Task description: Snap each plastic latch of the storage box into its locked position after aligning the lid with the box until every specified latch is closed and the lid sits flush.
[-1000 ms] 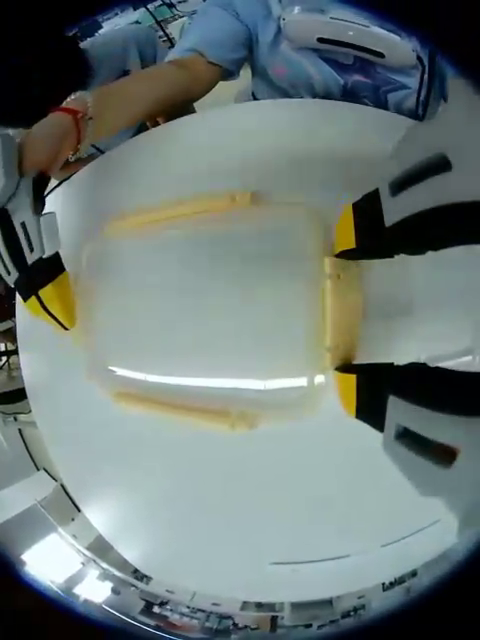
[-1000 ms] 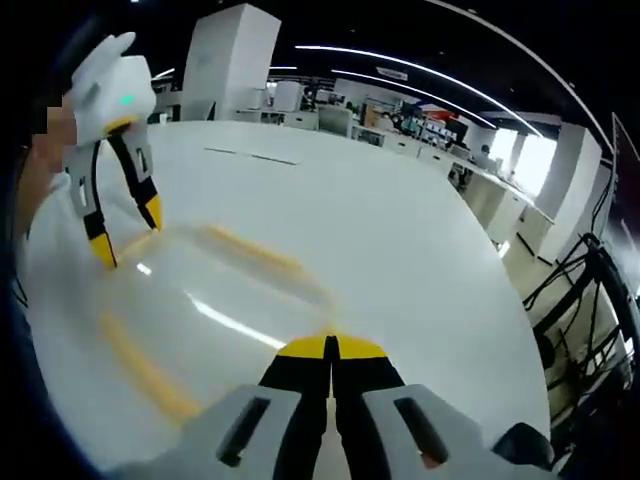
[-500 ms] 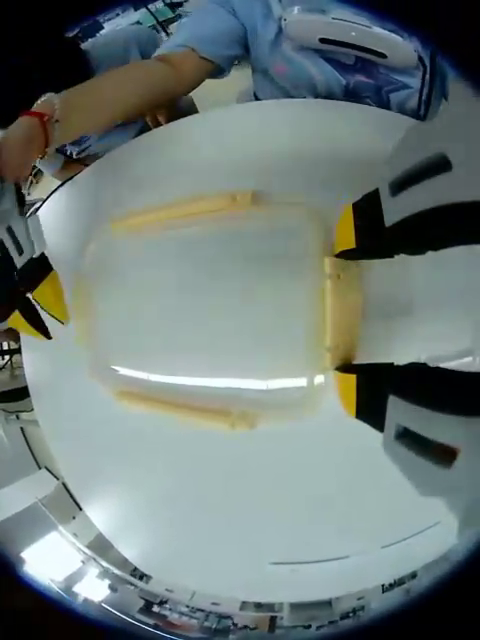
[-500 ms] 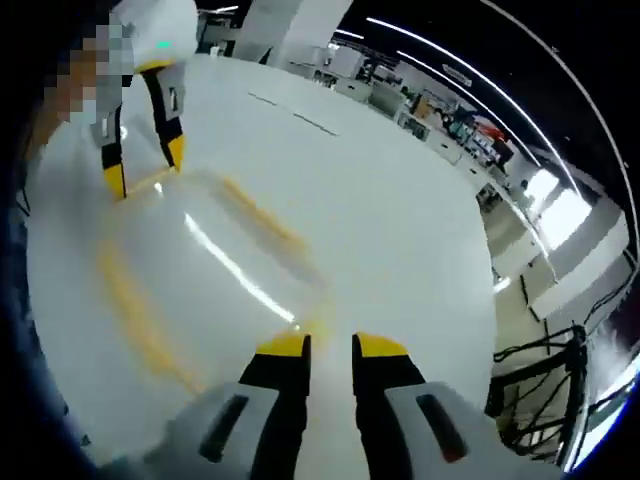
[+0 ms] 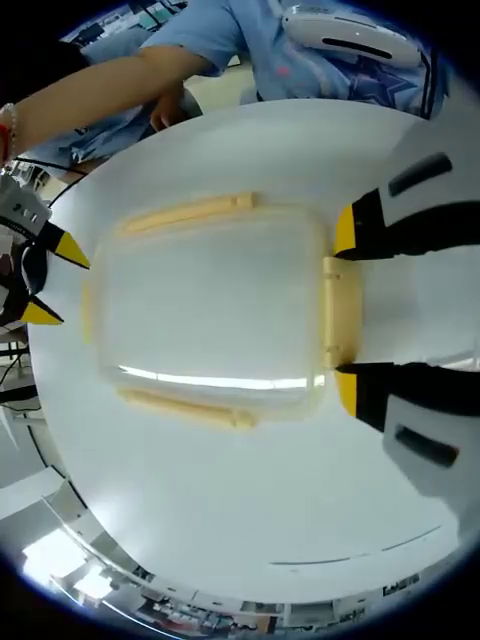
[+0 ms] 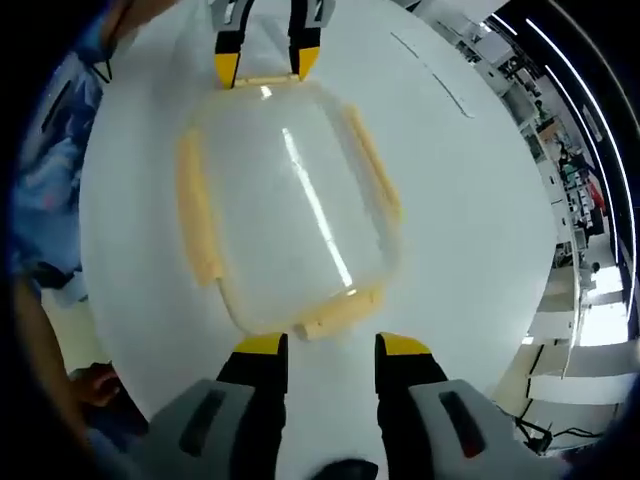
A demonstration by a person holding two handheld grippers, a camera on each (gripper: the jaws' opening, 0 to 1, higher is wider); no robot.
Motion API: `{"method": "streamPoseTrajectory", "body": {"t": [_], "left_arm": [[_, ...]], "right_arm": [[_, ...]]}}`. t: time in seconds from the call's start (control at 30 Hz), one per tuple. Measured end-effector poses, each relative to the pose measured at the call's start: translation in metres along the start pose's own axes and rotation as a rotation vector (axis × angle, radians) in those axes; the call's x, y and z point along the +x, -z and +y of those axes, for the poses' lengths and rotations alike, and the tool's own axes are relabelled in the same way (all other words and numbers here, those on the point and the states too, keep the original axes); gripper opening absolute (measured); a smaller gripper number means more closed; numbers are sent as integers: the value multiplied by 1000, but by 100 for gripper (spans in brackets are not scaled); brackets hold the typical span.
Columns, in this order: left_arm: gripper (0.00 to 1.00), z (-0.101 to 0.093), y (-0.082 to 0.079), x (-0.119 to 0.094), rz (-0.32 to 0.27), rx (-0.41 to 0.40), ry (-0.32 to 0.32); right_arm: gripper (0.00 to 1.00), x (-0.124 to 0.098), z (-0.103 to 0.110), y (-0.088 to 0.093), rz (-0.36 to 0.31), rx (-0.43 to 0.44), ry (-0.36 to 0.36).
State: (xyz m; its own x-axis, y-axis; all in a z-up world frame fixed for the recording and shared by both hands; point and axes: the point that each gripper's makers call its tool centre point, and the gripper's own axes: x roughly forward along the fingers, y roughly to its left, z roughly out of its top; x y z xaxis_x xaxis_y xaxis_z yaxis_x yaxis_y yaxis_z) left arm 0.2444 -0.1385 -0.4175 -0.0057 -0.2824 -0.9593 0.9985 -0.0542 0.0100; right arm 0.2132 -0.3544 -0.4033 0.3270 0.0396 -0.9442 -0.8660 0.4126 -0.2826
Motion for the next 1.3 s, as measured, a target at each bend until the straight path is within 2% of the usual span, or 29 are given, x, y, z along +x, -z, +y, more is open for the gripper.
{"method": "streamPoseTrajectory", "body": {"t": [0.17, 0.27, 0.37, 0.5, 0.67, 0.73, 0.8, 0.97, 1.1, 1.3], "left_arm": [[40, 0, -1, 0, -19, 2, 1], [40, 1, -1, 0, -27, 5, 2], [40, 1, -1, 0, -29, 8, 4], [40, 1, -1, -1, -36, 13, 6], [40, 1, -1, -1, -55, 22, 9], [40, 1, -1, -2, -66, 27, 12], [40, 1, -2, -2, -76, 34, 15], [41, 1, -4, -1, -95, 42, 17], [41, 1, -5, -1, -111, 24, 9], [41, 1, -5, 0, -131, 8, 6]], "right_arm": [[40, 7, -13, -4, -55, -48, -11], [41, 9, -11, -5, -57, -88, -58], [44, 10, -14, -8, -41, -127, -97], [44, 13, -11, -11, -3, -193, -181], [47, 16, -12, -16, 32, -259, -236], [46, 16, -10, -17, 42, -283, -266], [41, 16, -3, -15, 55, -289, -330], [41, 16, -2, -17, 59, -297, -346], [41, 16, 1, -16, 23, -291, -350], [40, 17, 4, -17, 10, -294, -352]]}}
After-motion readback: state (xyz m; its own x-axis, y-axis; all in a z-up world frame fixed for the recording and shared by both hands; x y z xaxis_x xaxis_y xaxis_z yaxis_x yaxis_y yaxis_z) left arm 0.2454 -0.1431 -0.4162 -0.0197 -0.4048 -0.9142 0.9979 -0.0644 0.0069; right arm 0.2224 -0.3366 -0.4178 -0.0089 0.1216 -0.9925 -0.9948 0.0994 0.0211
